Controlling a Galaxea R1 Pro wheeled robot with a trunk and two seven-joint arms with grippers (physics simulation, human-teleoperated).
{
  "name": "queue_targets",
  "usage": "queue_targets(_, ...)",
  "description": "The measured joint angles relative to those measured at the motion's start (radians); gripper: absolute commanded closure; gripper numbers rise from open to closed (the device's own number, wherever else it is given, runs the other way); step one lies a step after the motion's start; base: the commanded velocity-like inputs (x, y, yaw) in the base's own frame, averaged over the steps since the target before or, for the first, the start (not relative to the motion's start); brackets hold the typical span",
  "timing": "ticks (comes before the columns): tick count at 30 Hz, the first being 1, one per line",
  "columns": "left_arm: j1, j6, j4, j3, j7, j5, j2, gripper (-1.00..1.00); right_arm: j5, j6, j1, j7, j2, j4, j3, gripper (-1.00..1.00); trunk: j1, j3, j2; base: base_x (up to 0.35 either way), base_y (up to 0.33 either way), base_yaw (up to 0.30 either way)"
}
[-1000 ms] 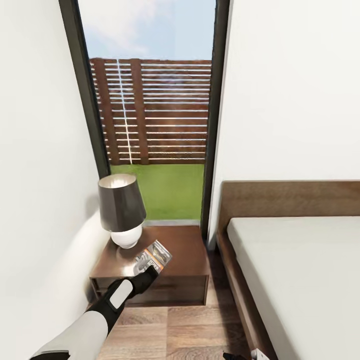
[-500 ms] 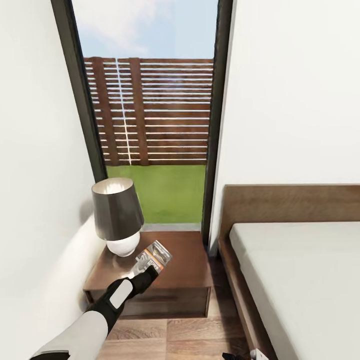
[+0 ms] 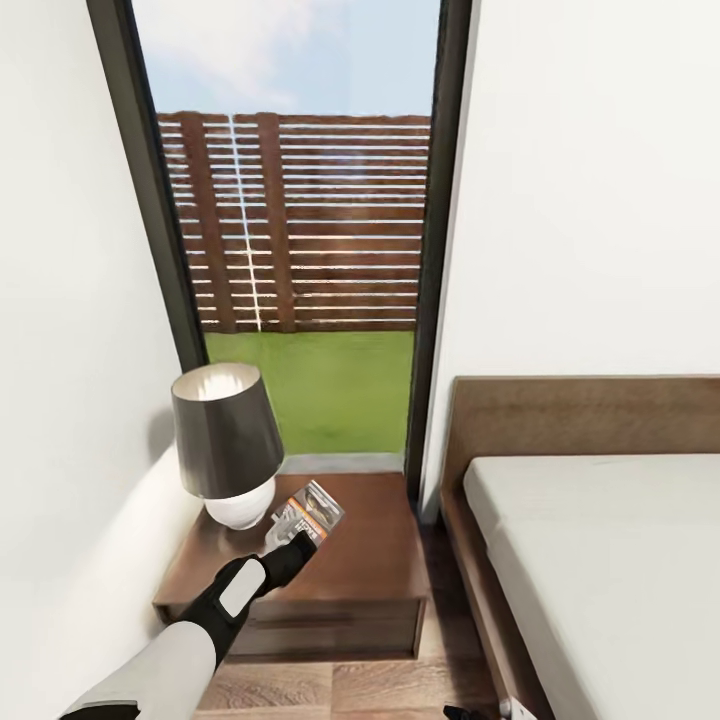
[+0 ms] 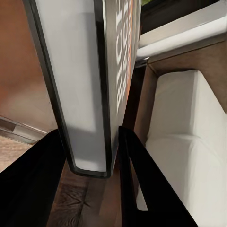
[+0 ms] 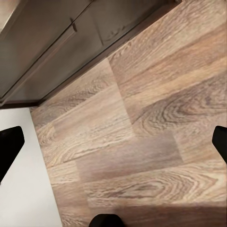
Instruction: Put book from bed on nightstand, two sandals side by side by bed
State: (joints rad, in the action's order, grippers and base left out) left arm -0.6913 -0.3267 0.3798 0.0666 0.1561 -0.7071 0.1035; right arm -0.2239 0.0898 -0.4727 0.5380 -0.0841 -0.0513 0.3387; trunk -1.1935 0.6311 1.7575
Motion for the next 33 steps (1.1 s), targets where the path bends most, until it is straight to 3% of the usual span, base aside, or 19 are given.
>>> queue_targets(10, 0.0, 0.0, 0.0, 0.0, 0.0, 0.0, 0.0, 1.0, 0.0, 0.0, 0.0, 0.0, 0.0, 0.0, 0.0, -1.0, 0.0, 0.0, 0.0, 0.11, 0.0, 0.0)
queue_targets(33, 0.0, 0.003, 0.0, 0.0, -0.001, 0.002, 0.001, 1.0, 0.008, 0.004, 0.0, 0.009, 0.0, 0.0, -0.002, -1.0, 0.0, 0.0, 0.0, 0.006, 0.0, 0.0)
